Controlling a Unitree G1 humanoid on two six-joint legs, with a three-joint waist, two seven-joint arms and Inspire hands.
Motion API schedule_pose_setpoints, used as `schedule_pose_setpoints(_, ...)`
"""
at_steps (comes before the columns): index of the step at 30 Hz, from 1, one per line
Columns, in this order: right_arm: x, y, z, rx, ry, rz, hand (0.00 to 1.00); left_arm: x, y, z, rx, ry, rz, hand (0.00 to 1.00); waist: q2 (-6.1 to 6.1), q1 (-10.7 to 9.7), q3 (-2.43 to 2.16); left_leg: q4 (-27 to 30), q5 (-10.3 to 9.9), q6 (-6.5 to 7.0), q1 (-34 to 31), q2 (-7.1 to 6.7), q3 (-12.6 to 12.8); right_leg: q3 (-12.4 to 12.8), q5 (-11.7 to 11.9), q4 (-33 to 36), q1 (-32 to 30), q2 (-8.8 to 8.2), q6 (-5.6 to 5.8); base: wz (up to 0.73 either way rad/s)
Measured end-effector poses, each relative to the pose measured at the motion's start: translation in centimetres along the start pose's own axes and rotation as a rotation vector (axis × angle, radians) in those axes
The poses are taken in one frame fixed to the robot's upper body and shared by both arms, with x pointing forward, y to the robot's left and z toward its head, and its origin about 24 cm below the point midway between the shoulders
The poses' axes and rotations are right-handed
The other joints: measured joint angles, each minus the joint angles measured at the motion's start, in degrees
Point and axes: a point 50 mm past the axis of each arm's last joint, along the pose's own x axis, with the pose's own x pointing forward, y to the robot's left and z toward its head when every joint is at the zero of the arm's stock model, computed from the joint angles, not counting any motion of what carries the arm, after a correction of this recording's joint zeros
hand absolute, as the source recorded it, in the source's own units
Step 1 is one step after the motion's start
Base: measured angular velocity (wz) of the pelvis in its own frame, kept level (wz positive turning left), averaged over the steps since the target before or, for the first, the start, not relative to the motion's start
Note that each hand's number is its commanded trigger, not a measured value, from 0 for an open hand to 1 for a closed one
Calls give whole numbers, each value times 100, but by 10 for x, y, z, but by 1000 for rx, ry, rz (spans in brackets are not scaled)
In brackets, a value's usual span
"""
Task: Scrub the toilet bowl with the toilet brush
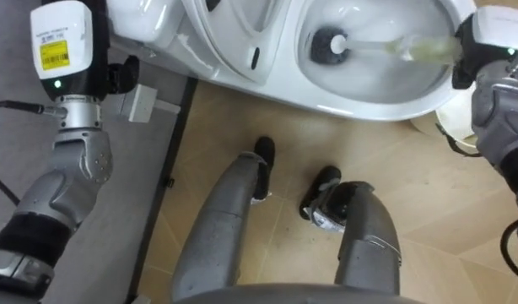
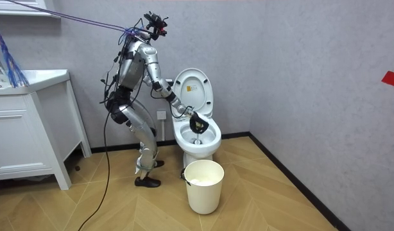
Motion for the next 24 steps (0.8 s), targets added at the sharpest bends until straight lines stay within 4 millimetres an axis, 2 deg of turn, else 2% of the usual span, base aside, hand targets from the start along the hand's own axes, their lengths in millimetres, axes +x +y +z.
schedule_pose_setpoints(4,2,-13,8,35,-33,-89,100,0,1,-2,23,-4,-5,0,-30,-96,2,81,4,28,14,-2,-2,21,18,62,18,-8,11,-1)
schedule_pose_setpoints(9,2,-14,11,33,-47,-98,100,-4,0,-4,37,2,-18,0,-28,-170,2,80,34,38,28,-2,0,47,62,71,14,2,22,-2)
schedule_pose_setpoints(14,-1,-10,9,12,-50,-95,100,-4,0,-3,65,-11,-33,0,-2,-131,5,76,44,9,32,30,-32,-40,78,15,63,18,19,1)
schedule_pose_setpoints(19,-7,1,3,1,-37,-61,100,-3,-1,-2,87,-21,-46,0,78,21,-5,49,40,8,45,40,-69,-76,97,-69,114,51,4,0)
schedule_pose_setpoints(24,-11,7,-5,-22,-20,-22,100,-4,-1,-2,92,-24,-53,0,127,132,3,34,53,30,56,40,-71,-103,89,-103,144,50,-6,1)
